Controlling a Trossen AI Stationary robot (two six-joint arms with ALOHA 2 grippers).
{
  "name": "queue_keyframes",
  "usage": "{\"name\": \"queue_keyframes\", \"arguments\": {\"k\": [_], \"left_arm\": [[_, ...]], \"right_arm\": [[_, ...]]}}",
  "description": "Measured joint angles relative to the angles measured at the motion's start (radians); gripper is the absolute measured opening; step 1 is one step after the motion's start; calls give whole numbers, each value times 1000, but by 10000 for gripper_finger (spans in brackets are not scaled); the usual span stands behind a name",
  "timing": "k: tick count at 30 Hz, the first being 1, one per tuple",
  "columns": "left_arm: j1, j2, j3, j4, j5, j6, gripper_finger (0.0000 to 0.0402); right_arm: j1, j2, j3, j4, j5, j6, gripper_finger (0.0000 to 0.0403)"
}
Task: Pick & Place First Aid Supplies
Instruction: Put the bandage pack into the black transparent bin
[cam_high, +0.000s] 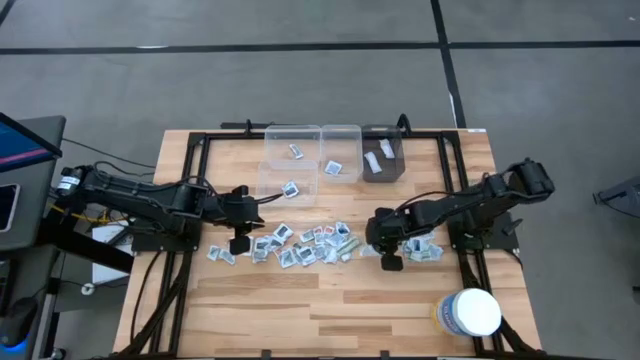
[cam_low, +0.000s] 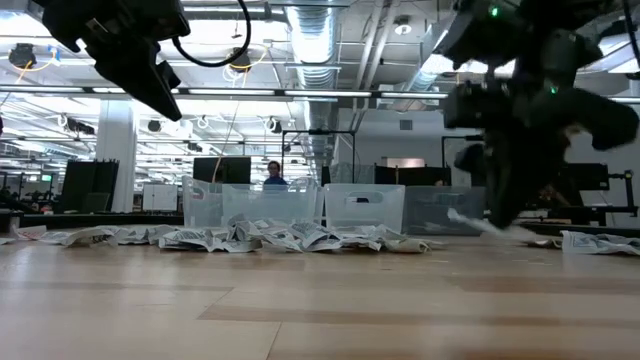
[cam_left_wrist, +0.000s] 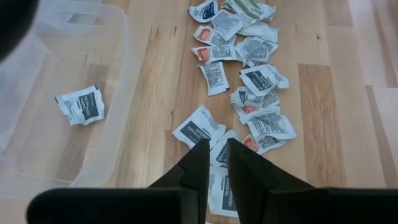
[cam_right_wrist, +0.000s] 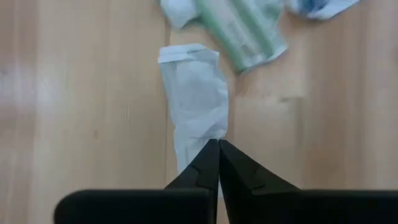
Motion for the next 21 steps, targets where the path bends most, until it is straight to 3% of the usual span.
{"name": "queue_keyframes", "arguments": {"k": [7, 21], "left_arm": [[0, 0, 0, 3, 1, -8, 56], [1, 0, 0, 19, -17, -14, 56]], "right_arm": [[-23, -146, 1, 12, 65, 21, 3], [-252, -388, 4, 111, 519, 26, 2]]}}
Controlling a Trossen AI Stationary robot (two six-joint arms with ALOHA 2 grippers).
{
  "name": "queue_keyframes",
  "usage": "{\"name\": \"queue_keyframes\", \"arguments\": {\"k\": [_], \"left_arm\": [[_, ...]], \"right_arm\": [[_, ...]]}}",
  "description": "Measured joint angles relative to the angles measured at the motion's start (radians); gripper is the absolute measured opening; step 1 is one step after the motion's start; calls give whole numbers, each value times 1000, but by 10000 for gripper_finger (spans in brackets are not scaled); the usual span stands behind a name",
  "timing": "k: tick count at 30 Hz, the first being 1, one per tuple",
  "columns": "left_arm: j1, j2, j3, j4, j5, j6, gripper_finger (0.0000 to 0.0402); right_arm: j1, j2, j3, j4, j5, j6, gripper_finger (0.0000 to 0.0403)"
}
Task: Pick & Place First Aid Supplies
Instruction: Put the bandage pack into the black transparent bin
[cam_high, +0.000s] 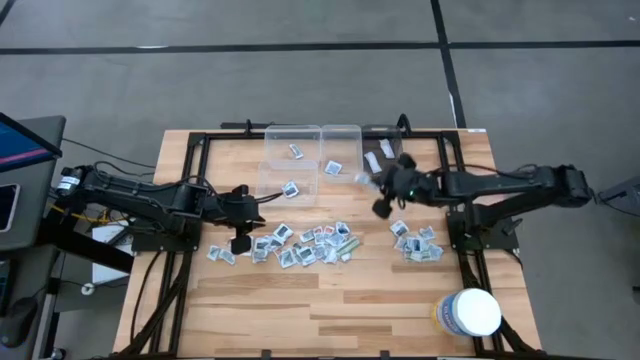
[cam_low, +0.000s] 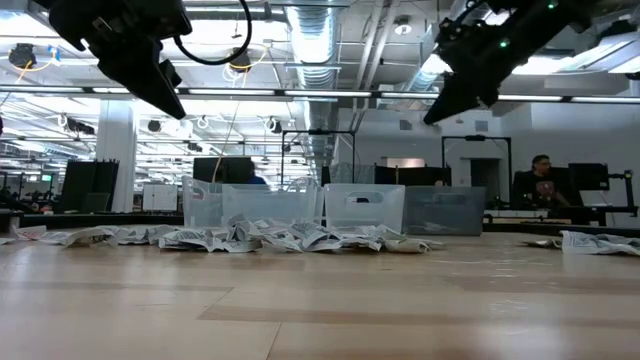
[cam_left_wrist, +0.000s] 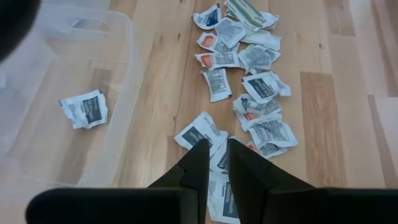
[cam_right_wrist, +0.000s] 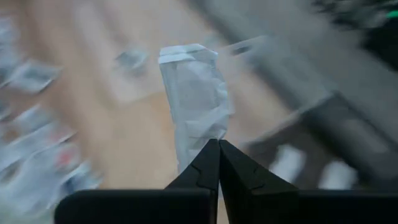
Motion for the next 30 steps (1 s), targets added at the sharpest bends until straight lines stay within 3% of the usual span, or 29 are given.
{"name": "queue_keyframes", "arguments": {"k": [7, 16, 30], "left_arm": [[9, 0, 0, 1, -53, -7, 56], [56, -2, 0, 1, -59, -28, 56], [71, -2, 0, 1, -60, -28, 56]], "right_arm": [[-169, -10, 0, 90, 48, -1, 2], [-305, 106, 0, 124, 49, 8, 6], [-337, 209, 1, 123, 50, 35, 6]]}}
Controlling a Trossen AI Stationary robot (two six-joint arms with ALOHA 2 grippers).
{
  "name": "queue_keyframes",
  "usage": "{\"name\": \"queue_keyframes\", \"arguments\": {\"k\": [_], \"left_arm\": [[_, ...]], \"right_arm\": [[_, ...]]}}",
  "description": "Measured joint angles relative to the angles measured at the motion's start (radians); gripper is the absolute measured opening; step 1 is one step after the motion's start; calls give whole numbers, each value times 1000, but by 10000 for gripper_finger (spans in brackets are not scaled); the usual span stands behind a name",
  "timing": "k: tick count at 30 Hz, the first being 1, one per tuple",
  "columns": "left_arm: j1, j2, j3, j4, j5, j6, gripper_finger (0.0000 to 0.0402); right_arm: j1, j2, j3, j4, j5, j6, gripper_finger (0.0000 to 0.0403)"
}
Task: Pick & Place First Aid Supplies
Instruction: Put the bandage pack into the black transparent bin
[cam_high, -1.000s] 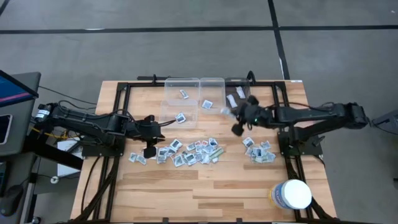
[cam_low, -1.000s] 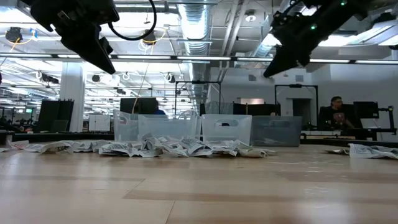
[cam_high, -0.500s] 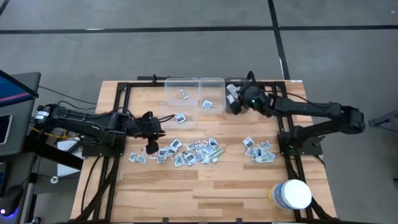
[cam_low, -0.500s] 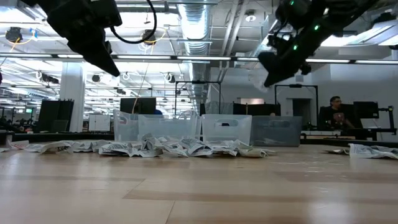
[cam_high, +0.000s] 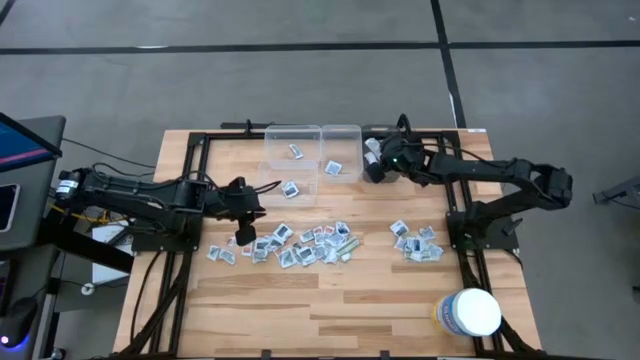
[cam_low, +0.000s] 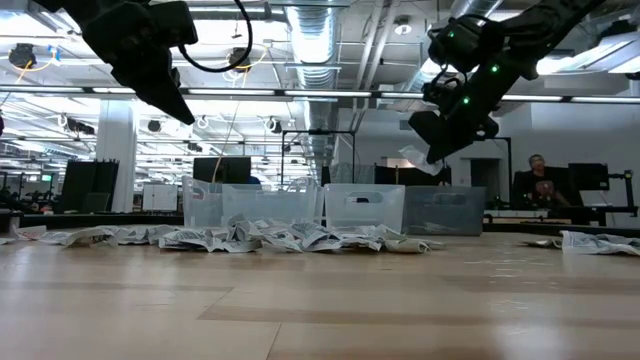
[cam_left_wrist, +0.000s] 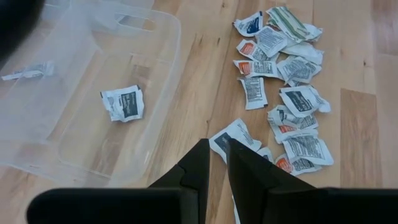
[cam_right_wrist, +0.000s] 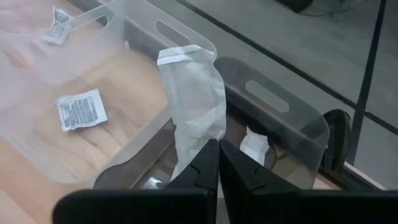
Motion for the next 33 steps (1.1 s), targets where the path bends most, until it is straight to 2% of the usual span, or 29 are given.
{"name": "queue_keyframes", "arguments": {"k": [5, 14, 18, 21, 28, 33], "left_arm": [[-1, 0, 0, 0, 0, 0, 56], [-1, 0, 0, -7, 6, 3, 56], [-1, 0, 0, -12, 8, 4, 56], [-1, 0, 0, -13, 8, 4, 56], [-1, 0, 0, -14, 10, 10, 56], [-1, 0, 0, -14, 14, 12, 56]], "right_arm": [[0, -1, 0, 0, 0, 0, 18], [0, -1, 0, -3, -1, 0, 125], [14, -1, 0, -2, -18, 0, 160], [40, -1, 0, 13, -109, -4, 175], [144, -1, 0, 62, -476, -198, 163], [247, -1, 0, 57, -576, -337, 142]]}}
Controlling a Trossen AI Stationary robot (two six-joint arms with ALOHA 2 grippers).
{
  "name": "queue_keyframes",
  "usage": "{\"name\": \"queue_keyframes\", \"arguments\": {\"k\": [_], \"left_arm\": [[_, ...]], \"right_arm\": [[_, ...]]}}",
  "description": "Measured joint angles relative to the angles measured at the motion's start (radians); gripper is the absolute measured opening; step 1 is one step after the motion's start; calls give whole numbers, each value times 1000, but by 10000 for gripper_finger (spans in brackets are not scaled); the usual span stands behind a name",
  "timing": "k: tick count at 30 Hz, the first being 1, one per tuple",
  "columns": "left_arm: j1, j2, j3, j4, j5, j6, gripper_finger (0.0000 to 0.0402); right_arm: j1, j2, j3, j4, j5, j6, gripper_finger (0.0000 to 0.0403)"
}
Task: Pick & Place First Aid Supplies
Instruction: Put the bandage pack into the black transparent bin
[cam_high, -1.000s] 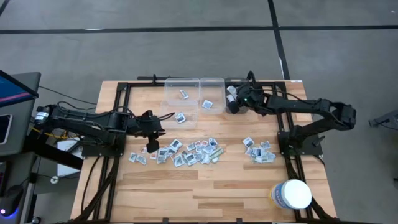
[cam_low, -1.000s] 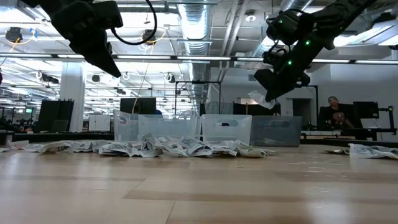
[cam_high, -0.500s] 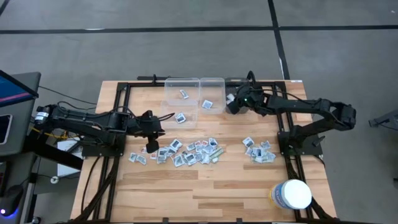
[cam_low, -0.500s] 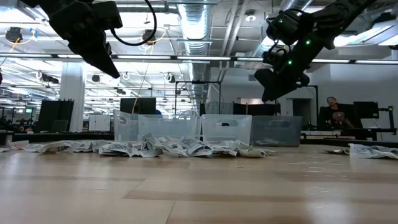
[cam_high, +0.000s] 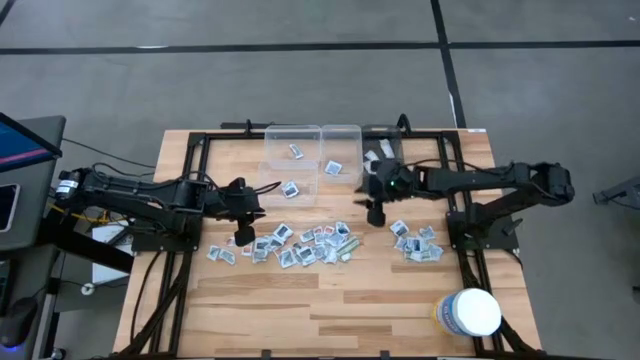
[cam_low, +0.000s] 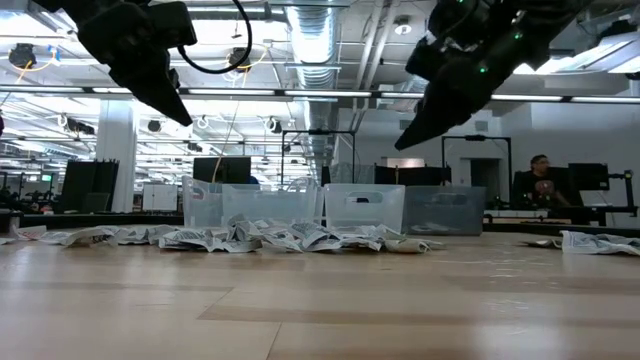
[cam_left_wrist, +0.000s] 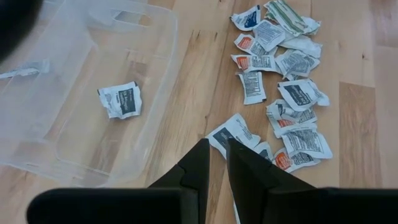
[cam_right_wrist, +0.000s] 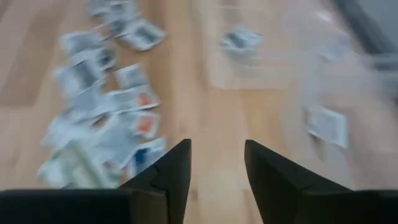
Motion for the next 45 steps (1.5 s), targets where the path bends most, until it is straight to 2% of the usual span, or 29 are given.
{"name": "queue_keyframes", "arguments": {"k": [3, 9, 13, 20, 28, 36, 45], "left_arm": [[0, 0, 0, 0, 8, 0, 56], [0, 0, 0, 4, 8, 0, 56], [0, 0, 0, 9, 8, 0, 56], [-2, 2, 0, 15, 14, -1, 56], [-2, 2, 0, 16, 15, -4, 56], [-2, 2, 0, 12, 17, -4, 56], [-2, 2, 0, 7, 18, 0, 56]], "right_arm": [[55, 0, 0, -15, -4, -58, 133], [128, 3, 0, -38, -4, -69, 131], [174, 66, -2, -30, -3, -69, 143], [253, 252, 21, 61, -1, -69, 179], [272, 372, 59, 58, -3, -69, 196], [270, 394, 58, 39, -3, -69, 185], [270, 394, 59, -1, -3, -69, 151]]}}
